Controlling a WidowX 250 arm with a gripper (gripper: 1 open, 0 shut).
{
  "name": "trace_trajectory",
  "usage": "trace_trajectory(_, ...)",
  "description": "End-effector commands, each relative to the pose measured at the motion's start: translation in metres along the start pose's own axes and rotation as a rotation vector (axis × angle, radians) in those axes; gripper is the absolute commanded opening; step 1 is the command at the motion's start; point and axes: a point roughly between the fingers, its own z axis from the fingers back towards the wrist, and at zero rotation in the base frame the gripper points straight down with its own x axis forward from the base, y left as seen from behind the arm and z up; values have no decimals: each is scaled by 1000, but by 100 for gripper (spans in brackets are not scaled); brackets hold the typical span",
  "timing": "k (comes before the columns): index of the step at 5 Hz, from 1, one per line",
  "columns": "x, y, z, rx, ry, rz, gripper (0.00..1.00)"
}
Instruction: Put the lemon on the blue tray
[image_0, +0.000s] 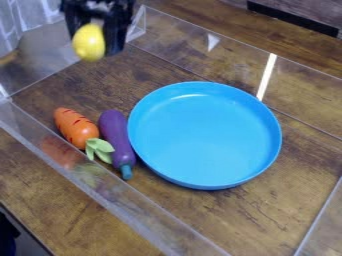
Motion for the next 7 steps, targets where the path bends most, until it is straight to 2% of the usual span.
trace_trajectory(1, -10, -32, 25, -2, -89, -95, 0)
trace_trajectory(2, -22, -56, 16, -23, -60, -173, 0)
trace_trajectory(3, -32, -76, 13, -31, -53, -224, 0)
trace_trajectory(6, -30, -95, -12, -36, -20, -344, 0)
trace_trajectory(7, -33, -106, -15, -33, -17, -375, 0)
